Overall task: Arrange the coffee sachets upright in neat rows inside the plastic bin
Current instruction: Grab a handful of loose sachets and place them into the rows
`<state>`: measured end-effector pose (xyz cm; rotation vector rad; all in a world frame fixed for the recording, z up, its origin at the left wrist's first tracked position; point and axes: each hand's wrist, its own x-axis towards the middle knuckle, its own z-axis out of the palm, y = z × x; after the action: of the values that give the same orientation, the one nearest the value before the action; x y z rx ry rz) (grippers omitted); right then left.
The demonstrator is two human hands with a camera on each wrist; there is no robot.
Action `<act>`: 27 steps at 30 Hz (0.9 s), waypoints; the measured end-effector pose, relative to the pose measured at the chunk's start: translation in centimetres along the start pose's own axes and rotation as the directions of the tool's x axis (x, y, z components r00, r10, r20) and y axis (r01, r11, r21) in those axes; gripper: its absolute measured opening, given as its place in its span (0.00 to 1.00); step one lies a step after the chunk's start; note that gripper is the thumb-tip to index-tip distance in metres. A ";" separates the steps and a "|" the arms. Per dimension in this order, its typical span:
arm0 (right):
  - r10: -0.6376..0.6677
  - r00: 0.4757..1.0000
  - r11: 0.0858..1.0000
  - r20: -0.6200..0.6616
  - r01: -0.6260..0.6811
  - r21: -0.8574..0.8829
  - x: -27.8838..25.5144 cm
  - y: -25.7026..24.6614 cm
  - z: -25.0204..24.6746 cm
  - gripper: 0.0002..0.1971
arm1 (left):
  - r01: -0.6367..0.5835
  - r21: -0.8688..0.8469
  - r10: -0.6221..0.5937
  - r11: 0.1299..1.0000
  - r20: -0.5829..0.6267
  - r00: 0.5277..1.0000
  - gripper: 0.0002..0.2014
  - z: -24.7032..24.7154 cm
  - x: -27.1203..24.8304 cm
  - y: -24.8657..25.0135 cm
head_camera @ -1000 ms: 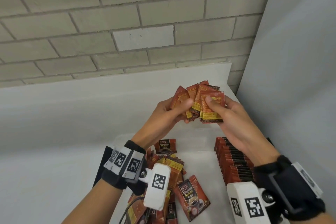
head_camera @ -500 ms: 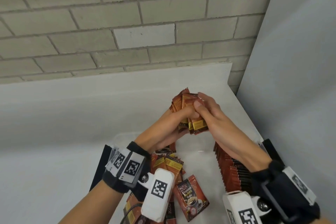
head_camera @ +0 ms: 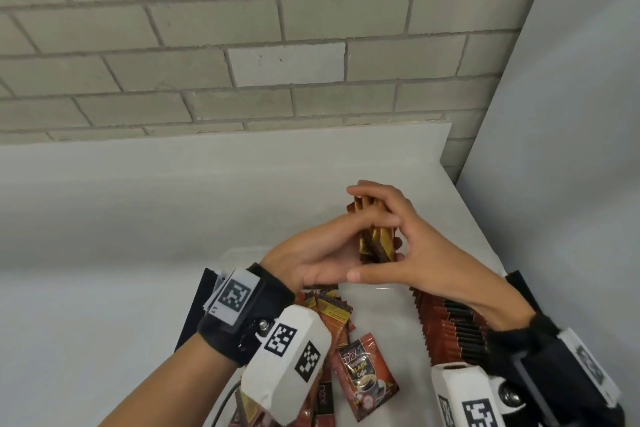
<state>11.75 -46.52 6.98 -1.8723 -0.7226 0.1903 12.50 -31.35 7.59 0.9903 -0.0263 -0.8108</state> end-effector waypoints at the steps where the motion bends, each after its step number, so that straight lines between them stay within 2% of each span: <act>1: 0.000 1.000 1.000 -0.021 0.000 0.013 -0.1 0.1 -0.1 0.43 | -0.005 0.025 0.004 1.000 0.011 1.000 0.12 0.0 -0.1 0.1; 3: -0.007 0.999 1.000 -0.050 0.008 0.017 -0.2 0.1 -0.2 0.42 | 0.001 0.044 -0.003 0.999 0.045 0.999 0.20 -0.2 -0.4 0.4; 5: -0.014 0.998 1.000 -0.062 0.015 0.018 -0.1 -0.1 -0.1 0.45 | 0.012 0.051 -0.014 0.999 0.044 0.999 0.29 -0.6 -0.5 0.7; 7: -0.007 0.999 1.000 -0.054 0.008 0.021 0.0 -0.3 0.1 0.50 | 0.025 0.055 -0.027 0.998 0.031 0.999 0.33 -0.7 -0.6 1.0; 11: -0.011 0.999 0.999 -0.033 0.010 -0.039 -0.1 -0.3 0.1 0.44 | 0.054 0.094 -0.054 0.994 0.005 0.999 0.41 -0.6 -0.6 1.0; 14: 0.014 1.000 1.000 -0.008 -0.015 -0.028 -0.1 -0.5 0.2 0.46 | 0.089 0.109 -0.084 0.990 -0.044 0.995 0.48 -0.4 -0.6 0.8; 18: 0.012 1.000 0.999 0.020 -0.011 -0.053 -0.1 -0.4 0.3 0.50 | 0.120 0.098 -0.109 0.988 -0.112 0.988 0.52 -0.4 -0.7 0.9; 24: 0.021 1.000 0.998 0.023 -0.020 -0.059 -0.4 -0.6 0.2 0.45 | 0.148 0.140 -0.143 0.979 -0.049 0.989 0.54 -0.8 -0.7 1.1; 27: 0.033 0.999 0.997 0.028 -0.031 -0.071 -0.2 -0.6 0.5 0.46 | 0.156 0.174 -0.153 0.972 -0.035 0.988 0.53 -0.6 -0.5 0.9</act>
<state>11.09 -46.11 7.29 -1.9525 -0.7274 0.2153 12.87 -30.36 8.12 1.1788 -0.0025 -0.9528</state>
